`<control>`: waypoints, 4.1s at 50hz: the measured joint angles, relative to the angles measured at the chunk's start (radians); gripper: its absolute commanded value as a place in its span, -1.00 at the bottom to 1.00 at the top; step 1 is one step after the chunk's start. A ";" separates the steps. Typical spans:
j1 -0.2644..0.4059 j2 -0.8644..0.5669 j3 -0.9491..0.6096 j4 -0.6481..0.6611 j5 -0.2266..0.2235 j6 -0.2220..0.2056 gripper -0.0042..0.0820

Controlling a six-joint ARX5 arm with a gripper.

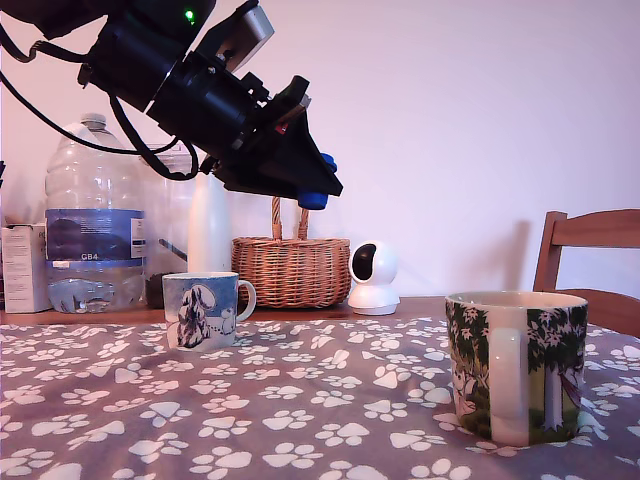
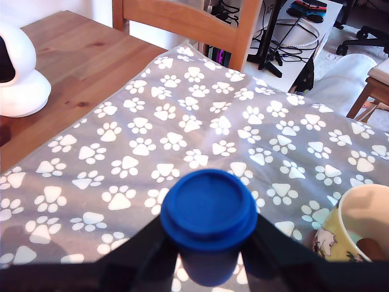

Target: Pick up the coffee capsules from the table one by one and drop them inside the nearest coffee cup

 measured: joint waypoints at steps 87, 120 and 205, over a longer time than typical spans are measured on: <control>-0.308 0.000 0.000 -0.192 -0.004 0.119 -0.44; -0.362 0.000 0.029 -0.293 -0.110 0.120 -0.44; -0.434 0.314 0.534 -0.646 -0.270 0.189 0.57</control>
